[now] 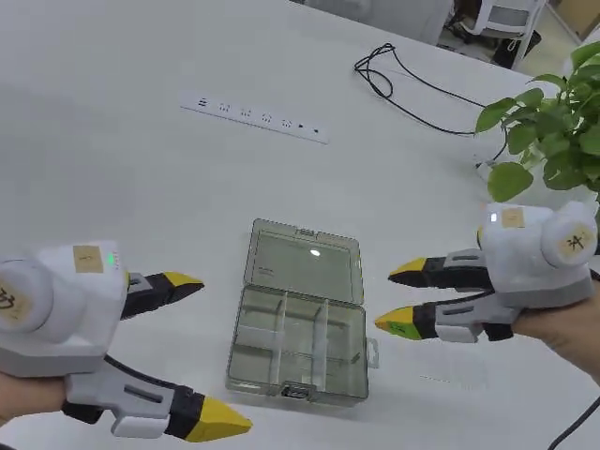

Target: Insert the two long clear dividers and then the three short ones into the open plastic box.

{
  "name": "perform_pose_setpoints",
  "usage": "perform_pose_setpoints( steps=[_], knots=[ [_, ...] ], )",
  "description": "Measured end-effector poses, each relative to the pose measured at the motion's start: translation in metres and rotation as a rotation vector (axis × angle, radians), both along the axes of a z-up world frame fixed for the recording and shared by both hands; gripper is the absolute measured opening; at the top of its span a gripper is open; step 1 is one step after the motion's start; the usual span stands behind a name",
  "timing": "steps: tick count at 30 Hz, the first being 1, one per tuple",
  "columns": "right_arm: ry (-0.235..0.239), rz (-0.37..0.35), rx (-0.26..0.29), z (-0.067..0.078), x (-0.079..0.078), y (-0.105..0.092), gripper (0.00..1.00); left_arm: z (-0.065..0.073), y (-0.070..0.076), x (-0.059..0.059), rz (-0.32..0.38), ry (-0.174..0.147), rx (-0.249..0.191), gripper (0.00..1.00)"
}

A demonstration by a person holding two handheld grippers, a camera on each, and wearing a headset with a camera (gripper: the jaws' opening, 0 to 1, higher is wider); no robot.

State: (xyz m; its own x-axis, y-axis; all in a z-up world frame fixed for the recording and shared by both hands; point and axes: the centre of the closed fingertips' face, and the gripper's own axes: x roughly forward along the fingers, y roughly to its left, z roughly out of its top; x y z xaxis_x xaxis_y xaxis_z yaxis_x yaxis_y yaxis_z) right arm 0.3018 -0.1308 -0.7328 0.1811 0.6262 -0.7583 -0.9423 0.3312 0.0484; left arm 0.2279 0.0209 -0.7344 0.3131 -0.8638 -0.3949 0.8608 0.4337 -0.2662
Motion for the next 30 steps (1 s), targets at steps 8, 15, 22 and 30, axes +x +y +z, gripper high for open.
perform_pose_setpoints(
  steps=[8, 15, 22, 30],
  knots=[
    [0.032, -0.003, -0.077, -0.016, -0.002, -0.036, 0.46, 0.001, -0.001, 0.002, 0.003, 0.000, -0.003, 1.00],
    [0.051, 0.074, -0.214, -0.044, -0.003, -0.074, 0.47, 0.000, -0.001, 0.004, -0.002, 0.003, -0.002, 1.00],
    [0.065, 0.160, -0.330, -0.073, -0.009, -0.094, 0.47, -0.001, -0.003, 0.006, -0.001, 0.009, -0.001, 1.00],
    [0.082, 0.236, -0.444, -0.102, -0.014, -0.111, 0.47, -0.002, -0.002, 0.007, -0.001, 0.013, 0.002, 1.00]
  ],
)
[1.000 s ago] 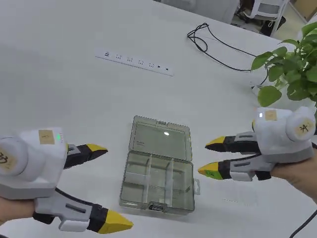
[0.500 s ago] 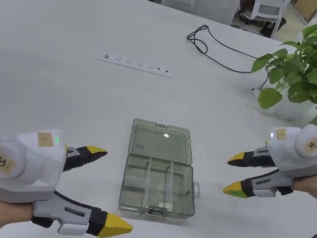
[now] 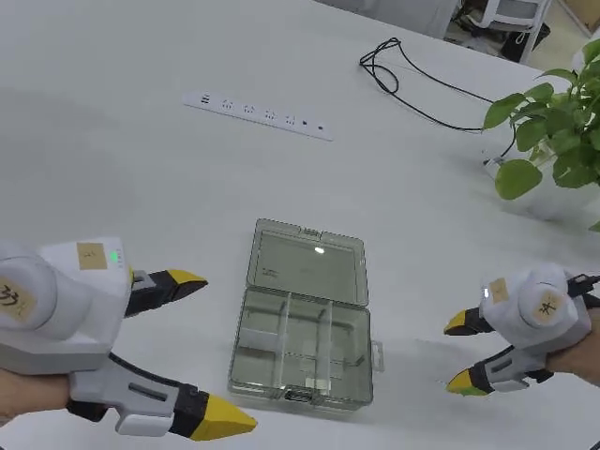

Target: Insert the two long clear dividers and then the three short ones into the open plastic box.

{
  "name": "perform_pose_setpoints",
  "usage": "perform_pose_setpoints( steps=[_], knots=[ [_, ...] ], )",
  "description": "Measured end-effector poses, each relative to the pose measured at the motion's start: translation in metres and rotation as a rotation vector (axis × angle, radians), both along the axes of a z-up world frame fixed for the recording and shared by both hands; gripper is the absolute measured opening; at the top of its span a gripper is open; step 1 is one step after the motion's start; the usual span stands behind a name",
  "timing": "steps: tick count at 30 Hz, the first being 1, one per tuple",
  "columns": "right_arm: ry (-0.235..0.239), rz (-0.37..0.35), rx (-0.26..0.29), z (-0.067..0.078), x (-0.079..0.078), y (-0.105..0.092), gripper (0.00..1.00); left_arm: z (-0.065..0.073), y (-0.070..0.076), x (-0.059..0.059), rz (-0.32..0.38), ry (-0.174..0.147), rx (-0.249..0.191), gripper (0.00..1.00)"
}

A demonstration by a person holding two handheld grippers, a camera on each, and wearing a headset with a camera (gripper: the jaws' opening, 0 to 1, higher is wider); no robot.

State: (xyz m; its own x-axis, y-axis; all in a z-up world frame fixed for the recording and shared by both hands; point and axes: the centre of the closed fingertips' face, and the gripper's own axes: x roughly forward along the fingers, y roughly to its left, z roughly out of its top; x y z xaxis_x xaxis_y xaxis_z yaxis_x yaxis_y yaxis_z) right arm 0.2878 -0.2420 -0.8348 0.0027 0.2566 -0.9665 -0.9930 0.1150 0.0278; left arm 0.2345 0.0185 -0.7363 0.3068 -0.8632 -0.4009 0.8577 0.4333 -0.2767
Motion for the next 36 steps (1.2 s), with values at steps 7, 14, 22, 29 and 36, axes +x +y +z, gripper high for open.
perform_pose_setpoints(
  steps=[7, 14, 22, 29, 36],
  knots=[
    [0.001, 0.007, -0.017, -0.013, 0.003, -0.004, 0.45, 0.001, 0.000, 0.000, 0.003, 0.004, -0.002, 1.00],
    [-0.008, 0.025, -0.026, -0.017, 0.005, -0.006, 0.43, 0.000, -0.001, 0.000, 0.005, 0.009, -0.001, 1.00],
    [-0.032, 0.061, -0.057, -0.022, 0.006, -0.010, 0.38, 0.001, -0.002, 0.002, 0.010, 0.012, -0.006, 1.00],
    [-0.035, 0.053, -0.067, -0.022, 0.006, -0.010, 0.33, 0.001, -0.003, 0.001, 0.006, 0.010, -0.005, 1.00],
    [-0.035, 0.046, -0.076, -0.022, 0.006, -0.010, 0.33, 0.002, -0.005, -0.001, -0.001, 0.006, -0.006, 1.00]
  ],
)
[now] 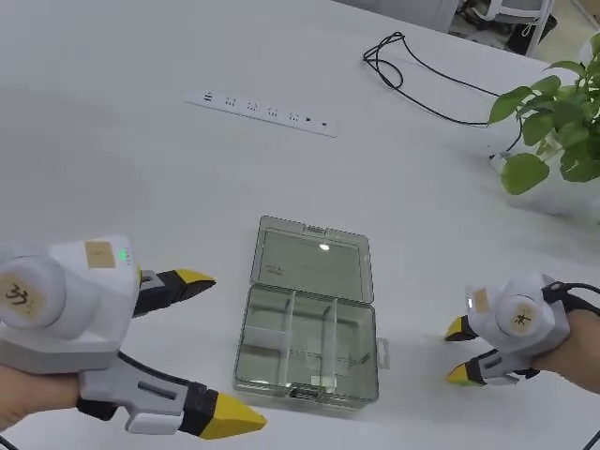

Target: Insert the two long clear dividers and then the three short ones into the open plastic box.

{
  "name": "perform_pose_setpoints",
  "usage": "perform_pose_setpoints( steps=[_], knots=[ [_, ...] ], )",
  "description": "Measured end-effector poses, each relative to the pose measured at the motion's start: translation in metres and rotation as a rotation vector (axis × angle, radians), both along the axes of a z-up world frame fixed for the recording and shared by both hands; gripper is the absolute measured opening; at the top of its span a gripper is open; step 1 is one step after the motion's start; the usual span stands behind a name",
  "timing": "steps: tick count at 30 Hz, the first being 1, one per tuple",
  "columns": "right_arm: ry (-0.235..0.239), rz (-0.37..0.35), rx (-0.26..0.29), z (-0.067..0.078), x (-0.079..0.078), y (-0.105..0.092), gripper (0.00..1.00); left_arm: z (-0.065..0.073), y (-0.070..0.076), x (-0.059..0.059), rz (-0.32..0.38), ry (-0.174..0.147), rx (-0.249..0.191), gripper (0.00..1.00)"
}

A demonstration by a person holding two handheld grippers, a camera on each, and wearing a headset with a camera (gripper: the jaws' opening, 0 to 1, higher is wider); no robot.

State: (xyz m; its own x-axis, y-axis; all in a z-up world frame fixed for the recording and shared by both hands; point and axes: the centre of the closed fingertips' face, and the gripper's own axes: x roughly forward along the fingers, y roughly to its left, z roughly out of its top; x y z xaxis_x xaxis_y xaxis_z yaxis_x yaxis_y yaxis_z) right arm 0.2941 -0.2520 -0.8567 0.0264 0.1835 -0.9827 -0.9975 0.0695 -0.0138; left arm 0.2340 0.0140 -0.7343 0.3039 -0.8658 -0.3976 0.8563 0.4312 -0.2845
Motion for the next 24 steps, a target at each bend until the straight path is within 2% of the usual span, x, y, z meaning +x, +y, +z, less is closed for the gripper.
perform_pose_setpoints(
  steps=[8, 14, 19, 24],
  knots=[
    [-0.023, -0.046, 0.035, 0.006, -0.001, 0.008, 0.33, 0.004, 0.002, 0.000, -0.001, -0.011, 0.001, 0.99],
    [-0.074, -0.101, 0.100, 0.025, 0.002, 0.019, 0.33, 0.012, 0.000, 0.002, -0.005, -0.020, -0.007, 0.99],
    [-0.110, -0.125, 0.138, 0.040, -0.002, 0.026, 0.33, 0.017, -0.003, 0.002, -0.015, -0.027, -0.002, 0.97],
    [-0.156, -0.142, 0.185, 0.060, -0.007, 0.037, 0.33, 0.024, -0.006, 0.002, -0.006, -0.025, -0.022, 0.96]
  ],
)
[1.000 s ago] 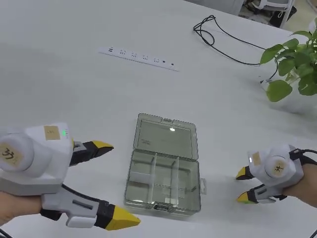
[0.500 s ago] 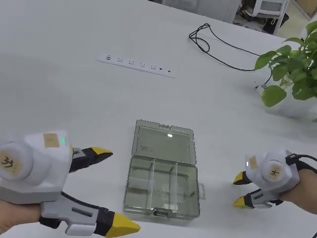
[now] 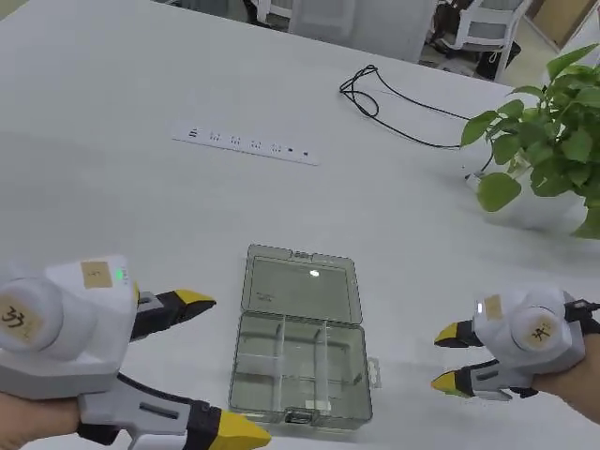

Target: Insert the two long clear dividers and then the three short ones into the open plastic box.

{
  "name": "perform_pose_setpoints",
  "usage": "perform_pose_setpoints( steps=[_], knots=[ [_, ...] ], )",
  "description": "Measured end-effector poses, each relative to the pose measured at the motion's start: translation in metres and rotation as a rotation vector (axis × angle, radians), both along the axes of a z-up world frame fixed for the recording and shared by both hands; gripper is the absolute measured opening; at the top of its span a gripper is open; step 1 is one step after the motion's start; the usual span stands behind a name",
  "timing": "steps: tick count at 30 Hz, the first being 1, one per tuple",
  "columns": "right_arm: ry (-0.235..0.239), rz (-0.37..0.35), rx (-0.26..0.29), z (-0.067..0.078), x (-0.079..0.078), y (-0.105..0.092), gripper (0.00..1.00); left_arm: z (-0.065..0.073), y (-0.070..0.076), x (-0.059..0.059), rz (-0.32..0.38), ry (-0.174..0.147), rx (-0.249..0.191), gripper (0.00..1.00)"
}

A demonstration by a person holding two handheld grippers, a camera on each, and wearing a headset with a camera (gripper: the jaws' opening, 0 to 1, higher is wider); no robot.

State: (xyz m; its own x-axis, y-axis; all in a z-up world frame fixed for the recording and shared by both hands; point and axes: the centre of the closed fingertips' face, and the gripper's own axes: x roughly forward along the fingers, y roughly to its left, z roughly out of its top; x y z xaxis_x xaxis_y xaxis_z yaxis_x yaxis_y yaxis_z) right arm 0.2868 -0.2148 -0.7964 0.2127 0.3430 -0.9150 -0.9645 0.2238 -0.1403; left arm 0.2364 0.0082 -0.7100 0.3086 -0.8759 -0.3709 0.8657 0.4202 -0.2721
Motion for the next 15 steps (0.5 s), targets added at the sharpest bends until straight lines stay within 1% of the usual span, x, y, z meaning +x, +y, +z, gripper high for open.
perform_pose_setpoints(
  steps=[4, 6, 9, 13, 15],
  knots=[
    [-0.040, -0.002, 0.034, 0.019, -0.005, 0.012, 0.33, 0.008, -0.003, 0.003, 0.022, 0.006, -0.027, 0.93],
    [-0.056, 0.000, 0.048, 0.026, -0.007, 0.018, 0.33, 0.011, -0.004, 0.005, 0.029, 0.014, -0.034, 0.91],
    [-0.077, 0.007, 0.078, 0.039, -0.012, 0.031, 0.33, 0.014, -0.008, 0.006, 0.031, 0.012, -0.037, 0.88],
    [-0.100, 0.029, 0.091, 0.050, -0.018, 0.045, 0.33, 0.020, -0.013, 0.009, 0.036, 0.015, -0.041, 0.85],
    [-0.109, 0.039, 0.098, 0.056, -0.021, 0.052, 0.33, 0.023, -0.016, 0.011, 0.047, 0.031, -0.054, 0.81]
  ],
)
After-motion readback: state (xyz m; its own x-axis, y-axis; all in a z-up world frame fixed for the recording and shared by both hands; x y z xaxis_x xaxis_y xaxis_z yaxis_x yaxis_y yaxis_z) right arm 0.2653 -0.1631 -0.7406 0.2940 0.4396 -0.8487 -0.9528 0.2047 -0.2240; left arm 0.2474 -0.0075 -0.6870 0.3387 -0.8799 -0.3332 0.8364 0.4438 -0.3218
